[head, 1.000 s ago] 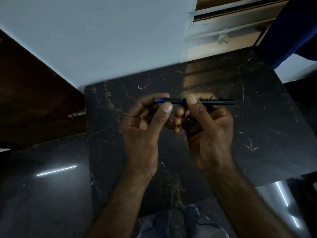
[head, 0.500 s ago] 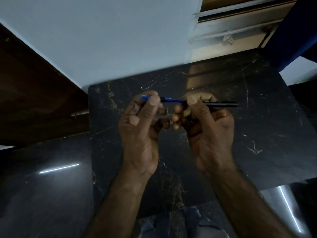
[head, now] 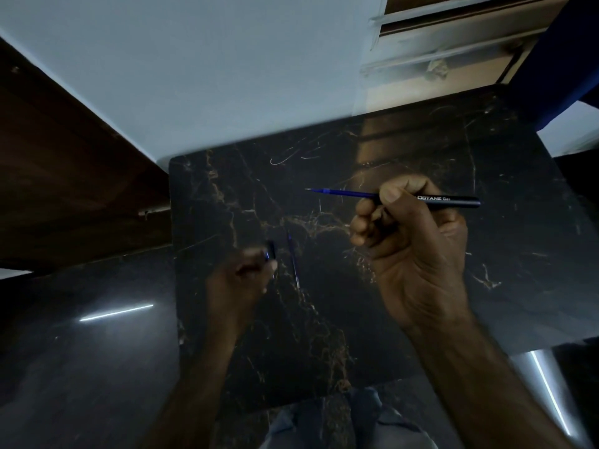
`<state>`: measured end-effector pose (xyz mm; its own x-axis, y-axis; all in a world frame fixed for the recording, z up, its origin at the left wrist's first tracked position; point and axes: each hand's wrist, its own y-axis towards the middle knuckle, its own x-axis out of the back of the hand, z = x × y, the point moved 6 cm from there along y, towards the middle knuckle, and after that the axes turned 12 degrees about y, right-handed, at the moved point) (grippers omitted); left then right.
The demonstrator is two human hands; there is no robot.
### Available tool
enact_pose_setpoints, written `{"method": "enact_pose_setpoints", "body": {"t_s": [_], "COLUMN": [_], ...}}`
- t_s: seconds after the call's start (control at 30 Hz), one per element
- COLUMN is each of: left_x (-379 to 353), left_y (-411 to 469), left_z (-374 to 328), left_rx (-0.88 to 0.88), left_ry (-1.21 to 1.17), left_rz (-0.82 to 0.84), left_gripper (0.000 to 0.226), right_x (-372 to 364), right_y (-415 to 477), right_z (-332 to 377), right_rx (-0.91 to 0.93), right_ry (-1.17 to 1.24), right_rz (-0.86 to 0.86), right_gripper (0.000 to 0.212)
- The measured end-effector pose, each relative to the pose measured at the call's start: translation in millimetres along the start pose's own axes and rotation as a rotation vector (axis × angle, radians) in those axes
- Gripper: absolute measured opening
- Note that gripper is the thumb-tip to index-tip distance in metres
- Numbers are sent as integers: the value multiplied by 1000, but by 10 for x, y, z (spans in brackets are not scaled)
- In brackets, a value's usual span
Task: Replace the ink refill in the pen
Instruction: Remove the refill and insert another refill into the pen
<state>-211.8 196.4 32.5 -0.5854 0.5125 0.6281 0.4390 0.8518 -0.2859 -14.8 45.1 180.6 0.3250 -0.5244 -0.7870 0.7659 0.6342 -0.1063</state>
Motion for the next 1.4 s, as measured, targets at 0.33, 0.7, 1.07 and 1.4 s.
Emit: {"method": "enact_pose_setpoints", "body": {"t_s": [0.33,0.7,1.07,1.4], "left_x": [-514,-500,-493,-495], "left_y": [111,87,89,102], "left_z": [626,624,624,614], "left_rx": [-68,-111,-141,-134], "left_ry": [640,590,591,620], "left_rz": [81,-25,-55,-53], "left_gripper": [15,26,26,28], "right_x": [53,60,60,57], "right_y": [-5,-10,5,12], "right_z": [-29,-64,-88,-81], "right_rx": [-18,-24,-29,-25], "right_ry": [-39,-48,-47,-48], "right_rz": [2,9,4,5], "right_gripper": [13,15,15,17]}}
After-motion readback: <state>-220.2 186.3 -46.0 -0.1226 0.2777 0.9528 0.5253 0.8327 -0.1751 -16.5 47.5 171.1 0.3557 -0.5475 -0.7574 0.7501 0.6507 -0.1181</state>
